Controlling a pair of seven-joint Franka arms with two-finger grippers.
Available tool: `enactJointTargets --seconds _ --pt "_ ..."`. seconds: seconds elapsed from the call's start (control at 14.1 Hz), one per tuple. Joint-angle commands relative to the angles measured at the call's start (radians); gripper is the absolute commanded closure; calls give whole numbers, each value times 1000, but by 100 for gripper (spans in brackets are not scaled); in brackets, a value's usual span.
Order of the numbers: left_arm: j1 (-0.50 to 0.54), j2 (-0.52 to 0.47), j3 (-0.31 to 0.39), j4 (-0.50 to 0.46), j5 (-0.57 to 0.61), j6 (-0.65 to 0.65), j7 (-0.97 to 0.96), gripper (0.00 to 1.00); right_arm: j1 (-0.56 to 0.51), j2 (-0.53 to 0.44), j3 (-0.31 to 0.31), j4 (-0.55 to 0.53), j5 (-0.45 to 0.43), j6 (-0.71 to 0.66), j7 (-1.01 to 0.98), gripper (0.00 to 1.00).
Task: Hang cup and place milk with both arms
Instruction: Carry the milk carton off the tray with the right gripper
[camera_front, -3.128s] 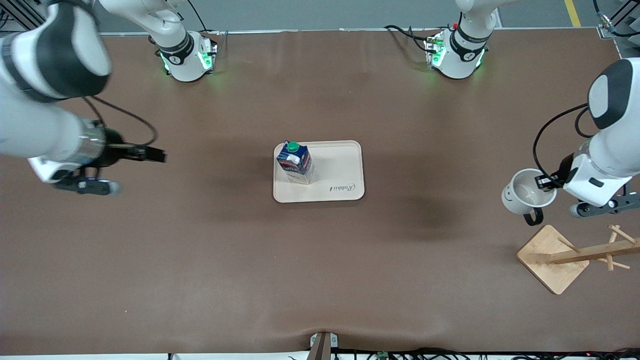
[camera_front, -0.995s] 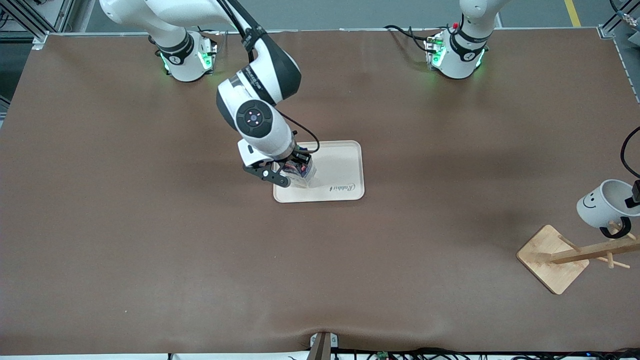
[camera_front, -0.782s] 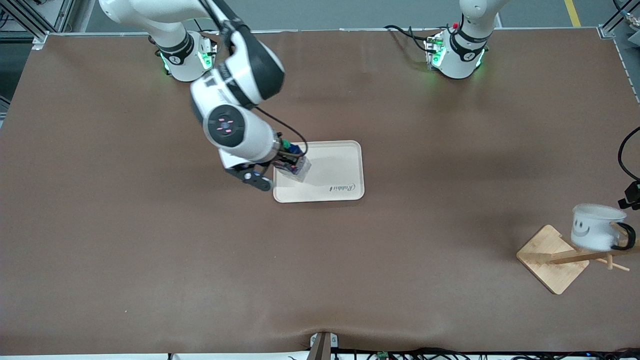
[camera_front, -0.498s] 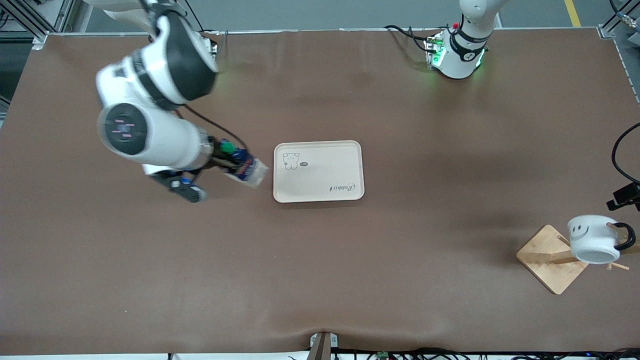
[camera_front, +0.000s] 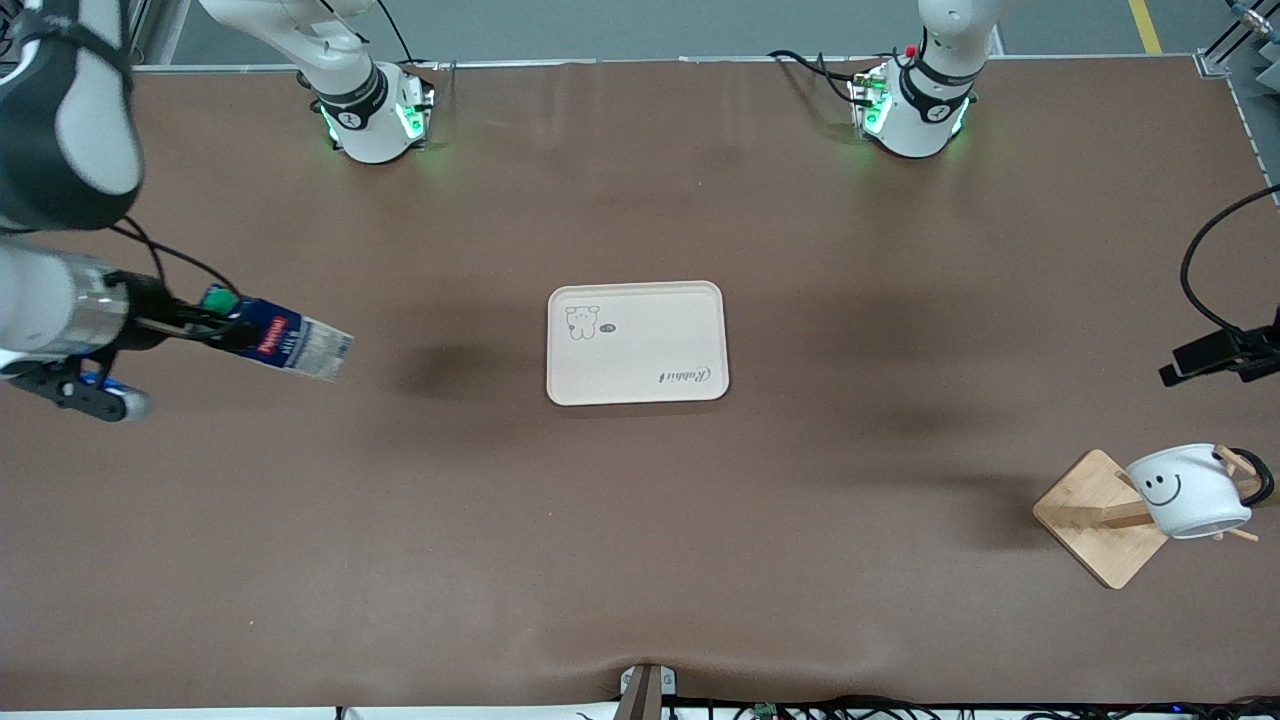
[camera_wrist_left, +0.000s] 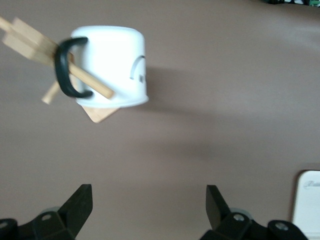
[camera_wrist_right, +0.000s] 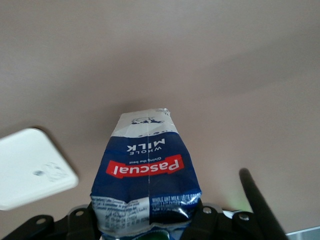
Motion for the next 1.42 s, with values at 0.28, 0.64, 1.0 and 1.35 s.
enactJointTargets --seconds 0.28,0.64,1.0,1.35 --pt "9 -50 -97 5 26 -57 -169 0 -141 -80 21 -329 -83 203 -181 100" --pt "3 -51 -85 8 57 -56 -85 0 -212 -124 21 -525 -85 404 -299 100" --pt "-49 -120 -57 8 55 -88 -94 0 -207 -120 21 -626 -85 551 -298 100" --pt "-357 -203 274 -1 43 -185 -79 0 -210 -118 21 -632 -83 552 -296 99"
